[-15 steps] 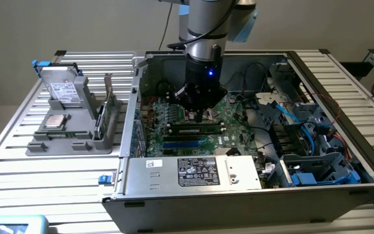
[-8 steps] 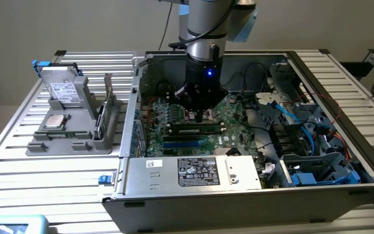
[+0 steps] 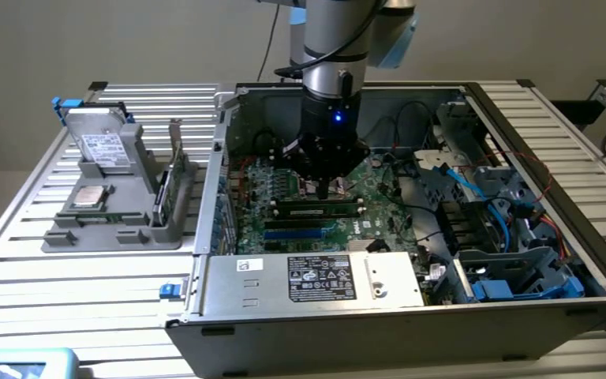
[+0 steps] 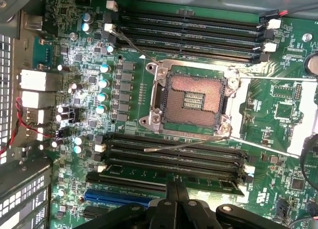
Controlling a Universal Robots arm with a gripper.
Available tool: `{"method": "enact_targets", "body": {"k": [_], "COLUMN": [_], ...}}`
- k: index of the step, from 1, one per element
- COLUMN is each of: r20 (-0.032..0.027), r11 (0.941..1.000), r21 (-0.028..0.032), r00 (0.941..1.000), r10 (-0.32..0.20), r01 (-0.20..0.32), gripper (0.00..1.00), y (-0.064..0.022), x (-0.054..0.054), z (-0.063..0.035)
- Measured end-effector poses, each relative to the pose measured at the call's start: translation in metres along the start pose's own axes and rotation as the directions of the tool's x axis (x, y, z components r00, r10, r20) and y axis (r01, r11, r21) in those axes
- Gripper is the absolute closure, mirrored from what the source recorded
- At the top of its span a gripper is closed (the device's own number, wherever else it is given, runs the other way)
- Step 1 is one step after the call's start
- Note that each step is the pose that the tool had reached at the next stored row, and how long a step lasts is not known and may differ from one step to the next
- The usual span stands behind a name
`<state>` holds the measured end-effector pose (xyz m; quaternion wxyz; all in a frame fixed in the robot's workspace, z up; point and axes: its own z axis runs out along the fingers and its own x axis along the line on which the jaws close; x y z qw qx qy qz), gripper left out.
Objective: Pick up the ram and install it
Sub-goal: 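Press down the ram until it locks into place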
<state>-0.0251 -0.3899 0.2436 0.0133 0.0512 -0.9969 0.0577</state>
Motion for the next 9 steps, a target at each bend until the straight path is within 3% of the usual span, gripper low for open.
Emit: {"method": "enact_targets", "body": {"k": [2,9], "r20": [0.0006,0.0012], "r11": [1.0000,0.9999], "r21": [0.0025,0.0027], "r00": [1.0000,0.9999], "r10": [0.009,0.010], "r01": [-0.009,-0.010], "gripper": [0.89,0.89], "y": [-0.0001,0.0000], "x": [-0.0001,-0.0001], "z": [-0.0001,-0.0001]}}
